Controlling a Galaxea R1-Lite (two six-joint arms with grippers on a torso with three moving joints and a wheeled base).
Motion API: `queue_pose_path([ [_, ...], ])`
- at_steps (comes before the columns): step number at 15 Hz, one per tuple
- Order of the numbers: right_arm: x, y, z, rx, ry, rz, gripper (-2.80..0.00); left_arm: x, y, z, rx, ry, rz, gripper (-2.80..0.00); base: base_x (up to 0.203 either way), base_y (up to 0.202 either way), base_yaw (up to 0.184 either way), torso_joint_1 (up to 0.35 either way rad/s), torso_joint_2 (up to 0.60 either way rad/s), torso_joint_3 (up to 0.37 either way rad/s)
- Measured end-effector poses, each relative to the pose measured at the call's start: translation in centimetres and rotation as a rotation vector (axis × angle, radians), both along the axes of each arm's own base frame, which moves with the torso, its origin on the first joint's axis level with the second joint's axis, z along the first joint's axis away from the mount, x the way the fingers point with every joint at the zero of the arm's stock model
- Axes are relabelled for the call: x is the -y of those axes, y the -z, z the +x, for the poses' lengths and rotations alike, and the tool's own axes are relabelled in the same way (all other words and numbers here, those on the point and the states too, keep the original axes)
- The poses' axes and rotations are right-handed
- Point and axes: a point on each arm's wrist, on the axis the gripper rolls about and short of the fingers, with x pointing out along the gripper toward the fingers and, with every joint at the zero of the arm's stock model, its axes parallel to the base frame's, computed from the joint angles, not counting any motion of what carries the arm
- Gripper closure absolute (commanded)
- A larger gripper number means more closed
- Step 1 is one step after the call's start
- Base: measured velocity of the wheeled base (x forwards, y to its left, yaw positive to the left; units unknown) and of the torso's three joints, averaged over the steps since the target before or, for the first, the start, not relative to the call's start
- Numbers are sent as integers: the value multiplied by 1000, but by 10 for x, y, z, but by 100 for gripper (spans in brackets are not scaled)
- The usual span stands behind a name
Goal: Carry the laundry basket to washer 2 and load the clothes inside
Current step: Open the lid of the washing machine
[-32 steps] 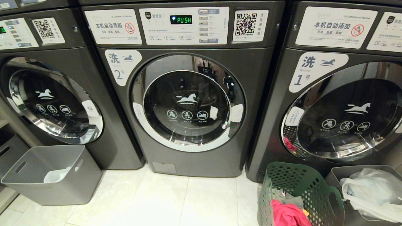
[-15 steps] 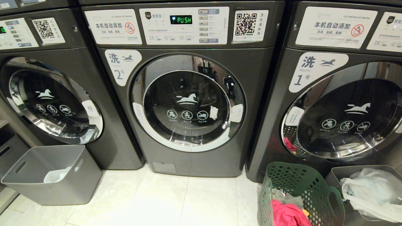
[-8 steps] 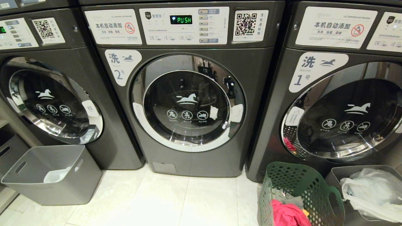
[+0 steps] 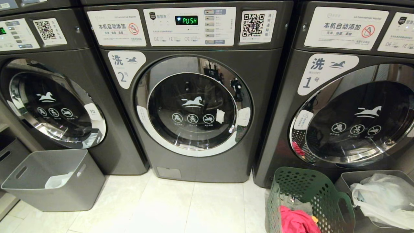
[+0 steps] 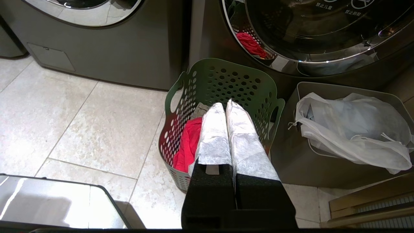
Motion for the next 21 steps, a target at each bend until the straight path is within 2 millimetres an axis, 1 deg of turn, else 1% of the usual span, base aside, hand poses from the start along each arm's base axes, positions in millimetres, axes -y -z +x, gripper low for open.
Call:
queue_pose_path([
  [21,0,0,0,0,-1,-1,0,0,0,0,0,0,0,0,0,0,0,0,0,0],
])
